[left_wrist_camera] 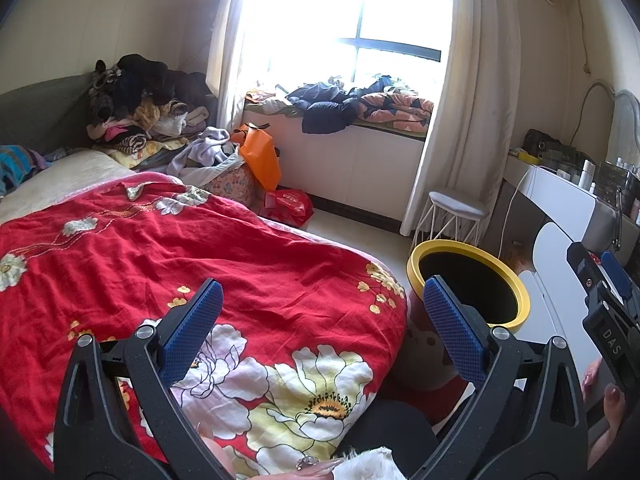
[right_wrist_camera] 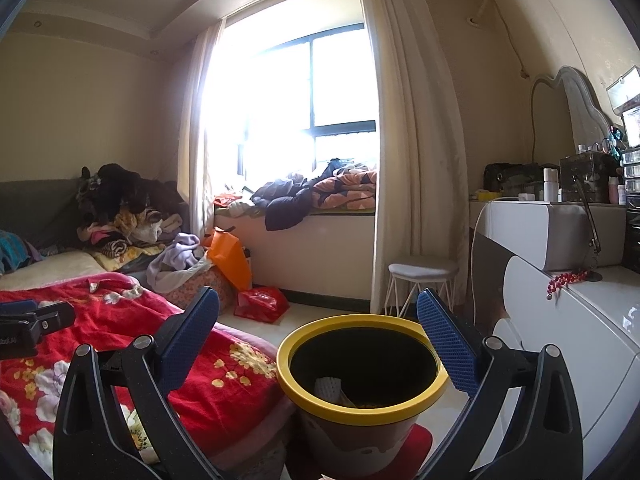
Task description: Collect trash
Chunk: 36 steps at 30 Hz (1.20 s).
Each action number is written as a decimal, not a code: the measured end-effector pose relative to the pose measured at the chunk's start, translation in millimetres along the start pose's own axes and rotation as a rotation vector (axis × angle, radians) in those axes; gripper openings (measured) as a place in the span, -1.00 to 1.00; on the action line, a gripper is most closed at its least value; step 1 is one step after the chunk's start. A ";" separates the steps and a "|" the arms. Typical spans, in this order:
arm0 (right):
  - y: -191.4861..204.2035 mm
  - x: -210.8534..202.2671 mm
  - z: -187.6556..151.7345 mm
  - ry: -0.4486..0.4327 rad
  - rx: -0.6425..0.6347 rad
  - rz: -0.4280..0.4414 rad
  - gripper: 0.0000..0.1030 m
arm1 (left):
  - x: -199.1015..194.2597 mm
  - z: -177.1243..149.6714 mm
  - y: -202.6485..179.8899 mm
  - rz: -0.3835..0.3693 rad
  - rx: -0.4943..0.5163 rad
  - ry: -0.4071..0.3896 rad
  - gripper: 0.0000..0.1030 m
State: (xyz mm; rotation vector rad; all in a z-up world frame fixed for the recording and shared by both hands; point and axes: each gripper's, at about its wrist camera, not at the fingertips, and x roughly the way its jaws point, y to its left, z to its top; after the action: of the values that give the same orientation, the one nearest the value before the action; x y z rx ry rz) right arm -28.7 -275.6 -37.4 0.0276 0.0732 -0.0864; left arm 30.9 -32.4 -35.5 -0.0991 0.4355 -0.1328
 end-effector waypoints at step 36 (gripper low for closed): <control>219.1 75.6 20.7 0.419 -0.199 0.622 0.88 | -15.1 -28.7 195.9 0.464 -0.337 0.196 0.80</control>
State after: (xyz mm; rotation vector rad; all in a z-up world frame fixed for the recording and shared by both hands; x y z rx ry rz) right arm 67.0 -64.5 -17.1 -0.1313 0.4873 0.5507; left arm 26.0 161.1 -79.5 -0.3145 0.6629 0.3922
